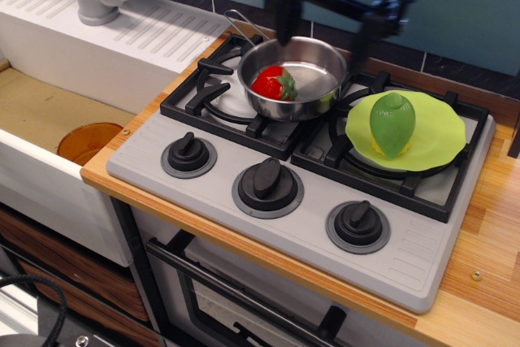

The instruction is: Put corncob on plate and strawberry in pot or pan on stove

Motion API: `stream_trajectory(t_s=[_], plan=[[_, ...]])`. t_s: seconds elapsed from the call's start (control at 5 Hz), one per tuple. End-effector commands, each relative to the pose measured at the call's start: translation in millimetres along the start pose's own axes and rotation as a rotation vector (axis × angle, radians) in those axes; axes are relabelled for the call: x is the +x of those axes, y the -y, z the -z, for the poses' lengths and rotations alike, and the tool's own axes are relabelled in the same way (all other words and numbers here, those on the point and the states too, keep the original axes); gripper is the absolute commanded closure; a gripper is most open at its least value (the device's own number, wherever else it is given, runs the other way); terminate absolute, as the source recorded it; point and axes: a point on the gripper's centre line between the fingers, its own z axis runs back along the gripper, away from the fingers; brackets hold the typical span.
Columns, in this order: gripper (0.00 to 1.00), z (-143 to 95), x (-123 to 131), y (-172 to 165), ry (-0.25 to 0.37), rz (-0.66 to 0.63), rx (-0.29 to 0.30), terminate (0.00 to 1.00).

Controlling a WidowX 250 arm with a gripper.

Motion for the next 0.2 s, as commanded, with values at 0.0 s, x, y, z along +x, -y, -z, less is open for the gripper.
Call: stream_trajectory(t_s=[0.0], plan=[[0.00, -27.4, 5.4, 29.1, 0.056, -0.024, -0.093, 1.00]])
